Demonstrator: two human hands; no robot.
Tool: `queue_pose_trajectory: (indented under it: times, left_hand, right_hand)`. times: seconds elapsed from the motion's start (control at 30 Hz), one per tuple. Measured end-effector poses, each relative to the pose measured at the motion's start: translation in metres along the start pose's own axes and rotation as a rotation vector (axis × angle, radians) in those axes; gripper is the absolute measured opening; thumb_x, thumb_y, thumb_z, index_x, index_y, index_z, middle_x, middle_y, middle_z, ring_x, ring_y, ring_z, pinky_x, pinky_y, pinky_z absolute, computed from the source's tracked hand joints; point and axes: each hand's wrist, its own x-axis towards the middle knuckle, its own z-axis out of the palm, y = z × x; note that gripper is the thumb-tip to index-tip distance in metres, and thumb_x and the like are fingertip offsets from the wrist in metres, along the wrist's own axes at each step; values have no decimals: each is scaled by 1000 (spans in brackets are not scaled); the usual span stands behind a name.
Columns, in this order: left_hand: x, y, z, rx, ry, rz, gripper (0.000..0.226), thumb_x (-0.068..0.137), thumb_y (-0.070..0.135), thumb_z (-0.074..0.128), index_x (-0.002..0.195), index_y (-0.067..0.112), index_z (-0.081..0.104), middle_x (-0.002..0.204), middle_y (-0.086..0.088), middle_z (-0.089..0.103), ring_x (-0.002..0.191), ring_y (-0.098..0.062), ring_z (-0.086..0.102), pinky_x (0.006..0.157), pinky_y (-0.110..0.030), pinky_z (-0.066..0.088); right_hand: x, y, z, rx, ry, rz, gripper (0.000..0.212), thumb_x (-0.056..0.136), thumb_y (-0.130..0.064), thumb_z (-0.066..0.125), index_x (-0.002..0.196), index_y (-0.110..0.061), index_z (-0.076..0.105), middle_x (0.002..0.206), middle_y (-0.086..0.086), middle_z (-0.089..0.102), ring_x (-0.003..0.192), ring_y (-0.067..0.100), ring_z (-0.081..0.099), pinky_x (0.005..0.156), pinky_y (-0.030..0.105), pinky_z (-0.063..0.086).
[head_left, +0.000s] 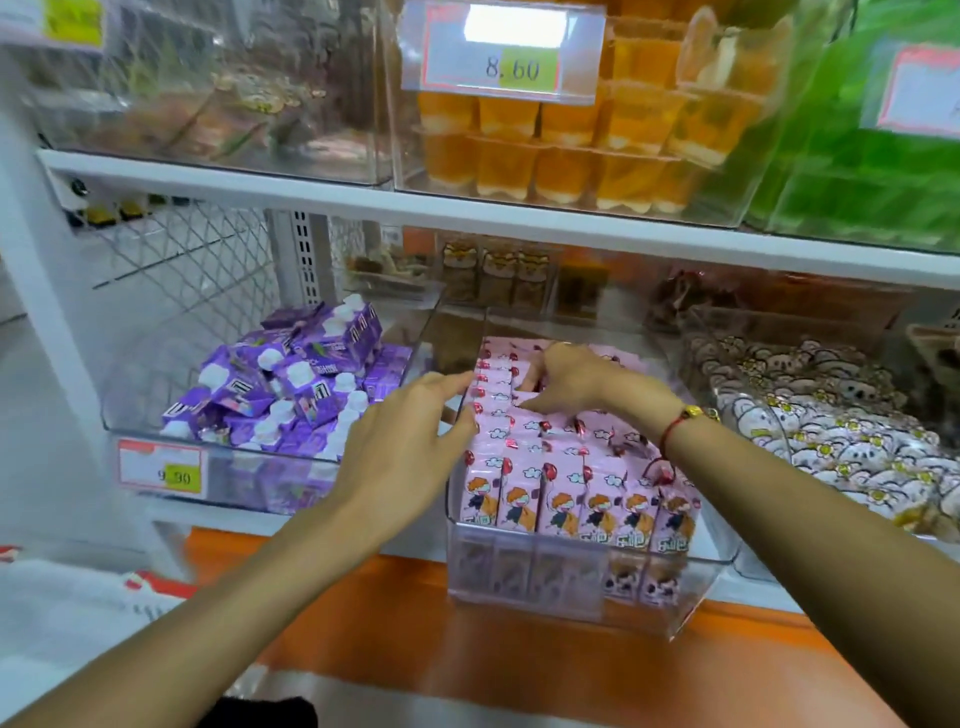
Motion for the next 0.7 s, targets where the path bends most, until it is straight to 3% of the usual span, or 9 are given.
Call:
queue_pose_trajectory:
  times: [0.13, 0.27, 0.33, 0.4, 0.47, 0.6, 0.7]
  left_hand:
    - [1, 1, 0, -43, -13, -91, 32, 93, 31, 54, 124, 39, 57, 114, 13, 67, 105, -12, 63, 84, -35, 51]
    - [6, 3, -4, -91, -8, -119, 27, 90, 40, 59, 117, 38, 60, 113, 14, 67, 108, -9, 60, 85, -28, 47]
    - [11, 8, -8, -84, 44, -89, 28, 90, 39, 61, 117, 35, 61, 115, 13, 66, 105, -7, 59, 77, -22, 40]
    - [19, 17, -13, -63, 69, -40, 28, 89, 36, 61, 117, 36, 61, 115, 13, 65, 103, -7, 59, 77, -24, 41]
    - [25, 25, -16, -34, 56, 3, 31, 89, 32, 60, 120, 36, 58, 117, 12, 63, 107, -9, 59, 83, -31, 49]
    - [12, 16, -11, 29, 24, 28, 41, 91, 32, 58, 130, 34, 48, 128, 13, 54, 110, -10, 56, 82, -29, 45]
    - [-8, -1, -5, -68, -34, -41, 36, 89, 40, 59, 123, 44, 46, 111, 27, 54, 92, 6, 55, 74, -25, 40]
  right_hand:
    - [-3, -7, -1, -80, -15, -8, 35, 91, -35, 60, 106, -4, 68, 107, 7, 67, 98, 23, 63, 84, 33, 52]
    - [-12, -4, -7, 194, 132, -75, 12, 86, -20, 68, 76, -13, 73, 75, -11, 66, 77, 7, 61, 73, 30, 49]
    - [-20, -1, -11, 380, 242, -104, 15, 83, -13, 71, 69, -18, 69, 69, -14, 63, 67, -2, 56, 67, 22, 44]
    - [-25, 2, -14, 431, 294, -123, 15, 83, -15, 72, 70, -21, 67, 68, -15, 62, 65, -2, 56, 64, 19, 42]
    - [-26, 5, -10, 351, 232, -98, 6, 84, -21, 71, 81, -20, 66, 78, -12, 64, 77, 9, 63, 70, 24, 47]
    - [-13, 11, 0, 40, 23, 9, 47, 87, -40, 66, 125, -15, 55, 129, 6, 55, 118, 25, 52, 96, 33, 43]
    - [-1, 12, -6, 72, -64, -19, 51, 87, -32, 67, 132, -17, 48, 140, 6, 46, 124, 25, 47, 98, 30, 39]
